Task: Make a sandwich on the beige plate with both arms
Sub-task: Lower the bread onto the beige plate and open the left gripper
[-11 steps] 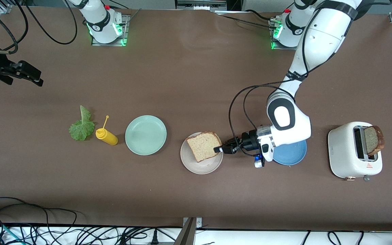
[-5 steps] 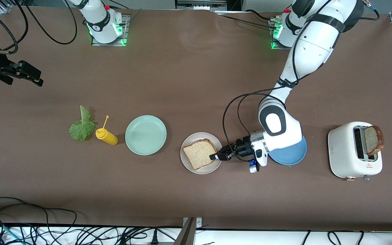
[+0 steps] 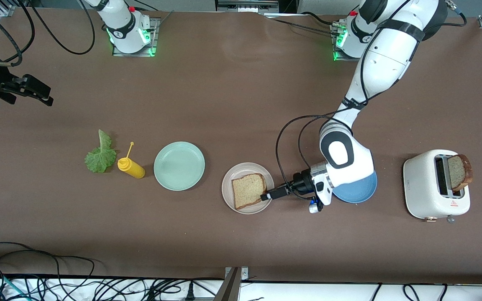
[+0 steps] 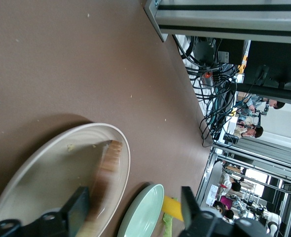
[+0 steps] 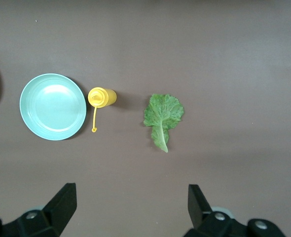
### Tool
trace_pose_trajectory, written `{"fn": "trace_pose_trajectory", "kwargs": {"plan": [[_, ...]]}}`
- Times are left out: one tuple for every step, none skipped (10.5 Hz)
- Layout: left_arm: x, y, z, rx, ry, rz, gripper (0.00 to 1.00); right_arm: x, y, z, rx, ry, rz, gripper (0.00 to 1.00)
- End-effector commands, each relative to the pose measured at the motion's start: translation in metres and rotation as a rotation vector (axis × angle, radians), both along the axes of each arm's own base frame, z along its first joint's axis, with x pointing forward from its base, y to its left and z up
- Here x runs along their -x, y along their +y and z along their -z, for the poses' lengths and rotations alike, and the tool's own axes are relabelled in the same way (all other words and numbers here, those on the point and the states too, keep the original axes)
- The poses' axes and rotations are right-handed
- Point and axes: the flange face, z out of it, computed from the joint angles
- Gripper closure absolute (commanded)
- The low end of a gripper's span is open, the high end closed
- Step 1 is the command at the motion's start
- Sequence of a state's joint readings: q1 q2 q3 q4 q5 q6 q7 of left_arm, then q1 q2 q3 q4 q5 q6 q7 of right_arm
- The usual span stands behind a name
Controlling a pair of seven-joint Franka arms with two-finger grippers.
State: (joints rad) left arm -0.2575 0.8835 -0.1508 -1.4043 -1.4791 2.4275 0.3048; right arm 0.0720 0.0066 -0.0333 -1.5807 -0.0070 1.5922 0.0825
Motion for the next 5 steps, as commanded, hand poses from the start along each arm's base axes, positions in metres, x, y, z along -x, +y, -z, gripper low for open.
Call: {"fn": "trace_pose_trajectory", "kwargs": {"plan": [[-0.006, 0.014, -0.010, -0.019, -0.043, -0.009, 0.00, 0.003, 0.002, -0.005, -0.015, 0.002, 0.008, 0.00], [-0.011, 0.026, -0.015, -0.042, -0.058, -0.003, 0.00, 0.003, 0.002, -0.006, -0.015, 0.001, 0.008, 0.00], [-0.016, 0.037, -0.023, -0.070, -0.075, 0.004, 0.00, 0.003, 0.001, -0.006, -0.015, -0.001, 0.008, 0.00], [-0.017, 0.054, -0.032, -0.114, -0.091, 0.021, 0.00, 0.003, 0.001, -0.005, -0.013, 0.004, 0.007, 0.00], [-0.017, 0.070, -0.045, -0.167, -0.096, 0.038, 0.00, 0.004, 0.001, -0.005, -0.013, 0.008, -0.002, 0.00]]}}
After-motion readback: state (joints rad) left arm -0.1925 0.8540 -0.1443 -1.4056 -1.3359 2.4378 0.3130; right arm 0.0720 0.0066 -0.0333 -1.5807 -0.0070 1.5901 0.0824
